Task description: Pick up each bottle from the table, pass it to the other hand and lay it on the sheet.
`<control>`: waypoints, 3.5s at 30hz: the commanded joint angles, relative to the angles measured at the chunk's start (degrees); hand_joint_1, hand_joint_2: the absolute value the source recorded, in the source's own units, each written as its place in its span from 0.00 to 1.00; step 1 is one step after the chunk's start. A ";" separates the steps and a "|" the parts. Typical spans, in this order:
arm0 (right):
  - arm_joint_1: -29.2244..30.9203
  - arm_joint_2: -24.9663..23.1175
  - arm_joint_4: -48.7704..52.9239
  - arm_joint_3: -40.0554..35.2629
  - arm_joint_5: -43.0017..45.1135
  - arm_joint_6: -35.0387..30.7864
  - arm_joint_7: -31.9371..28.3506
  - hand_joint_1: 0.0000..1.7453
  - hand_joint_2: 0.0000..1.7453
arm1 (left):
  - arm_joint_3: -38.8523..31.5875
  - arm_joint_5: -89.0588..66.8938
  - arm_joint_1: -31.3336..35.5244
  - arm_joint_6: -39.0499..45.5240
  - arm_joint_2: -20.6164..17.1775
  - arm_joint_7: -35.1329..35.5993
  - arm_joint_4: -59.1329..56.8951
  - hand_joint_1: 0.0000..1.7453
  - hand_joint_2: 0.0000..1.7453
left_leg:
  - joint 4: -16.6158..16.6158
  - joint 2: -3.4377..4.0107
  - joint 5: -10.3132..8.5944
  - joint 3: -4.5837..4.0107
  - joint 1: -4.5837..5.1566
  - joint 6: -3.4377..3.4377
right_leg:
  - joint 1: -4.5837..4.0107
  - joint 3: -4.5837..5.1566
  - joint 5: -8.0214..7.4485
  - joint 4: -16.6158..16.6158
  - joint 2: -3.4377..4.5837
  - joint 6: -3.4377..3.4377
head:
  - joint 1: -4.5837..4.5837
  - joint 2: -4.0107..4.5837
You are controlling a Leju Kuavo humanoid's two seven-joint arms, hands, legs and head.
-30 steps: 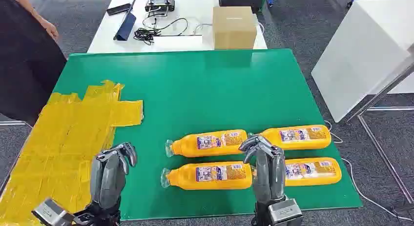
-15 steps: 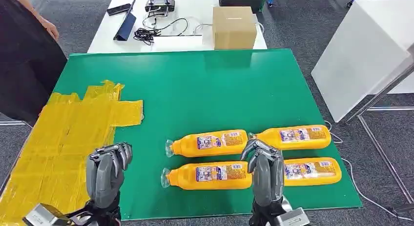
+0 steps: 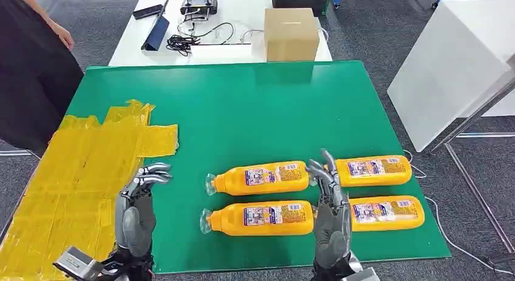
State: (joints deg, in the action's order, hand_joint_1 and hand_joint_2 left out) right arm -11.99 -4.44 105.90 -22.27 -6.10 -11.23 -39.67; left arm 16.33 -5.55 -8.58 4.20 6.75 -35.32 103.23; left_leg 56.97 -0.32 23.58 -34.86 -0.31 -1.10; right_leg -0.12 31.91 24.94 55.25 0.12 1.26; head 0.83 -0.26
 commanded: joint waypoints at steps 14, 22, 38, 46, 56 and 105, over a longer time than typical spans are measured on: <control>0.76 1.23 -2.53 -0.19 0.19 0.10 -0.16 0.00 0.00 | 0.53 0.42 1.30 -0.09 -0.15 -0.12 -3.57 0.00 0.00 | -0.11 -0.01 0.14 0.45 -0.01 0.04 | -0.02 -0.48 0.12 -0.16 -0.05 0.04 | 0.00 0.00; 1.43 1.62 -1.28 -1.02 -1.81 0.15 1.35 0.00 0.00 | -0.80 1.66 1.28 -0.95 -0.05 -1.01 -4.11 0.00 0.00 | -0.09 0.03 0.12 0.36 0.00 0.03 | -0.01 -0.38 0.10 -0.13 -0.01 0.04 | -0.02 0.00; 6.38 8.02 -10.51 -10.97 -28.59 -1.39 26.42 0.00 1.00 | -4.69 2.01 1.32 -1.90 2.37 -2.00 -8.07 0.00 0.00 | -0.12 0.03 0.11 0.38 -0.02 0.02 | -0.03 -0.43 0.05 -0.18 0.03 0.04 | 0.00 0.00; 6.19 8.54 -9.37 -11.30 -30.33 -1.85 28.33 0.00 1.00 | -5.04 1.70 1.09 -2.19 2.35 -1.74 -7.27 0.00 0.00 | -0.09 -0.02 0.11 0.32 -0.02 0.02 | -0.02 -0.37 0.07 -0.13 -0.04 0.04 | 0.00 0.00; 6.19 8.54 -9.37 -11.30 -30.33 -1.85 28.33 0.00 1.00 | -5.04 1.70 1.09 -2.19 2.35 -1.74 -7.27 0.00 0.00 | -0.08 -0.05 0.06 0.22 0.01 0.01 | 0.01 -0.26 0.05 -0.10 -0.06 0.03 | 0.00 0.00; 6.06 13.00 -10.30 -14.78 -39.97 2.29 44.43 0.00 1.00 | -7.35 0.59 0.72 -5.31 3.50 0.47 -7.11 0.00 0.00 | -0.08 -0.08 0.14 0.37 -0.02 0.03 | -0.01 -0.44 0.11 -0.15 -0.11 0.04 | -0.02 0.00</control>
State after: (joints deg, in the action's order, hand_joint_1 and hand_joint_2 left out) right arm -7.28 6.21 98.03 -34.71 -46.36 -8.24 3.98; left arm 10.69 -4.50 -8.68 -0.42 9.66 -35.04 98.77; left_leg 56.97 -0.47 23.57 -34.89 -0.31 -1.11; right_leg -0.10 31.89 24.94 55.25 -0.01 1.27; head 0.81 -0.26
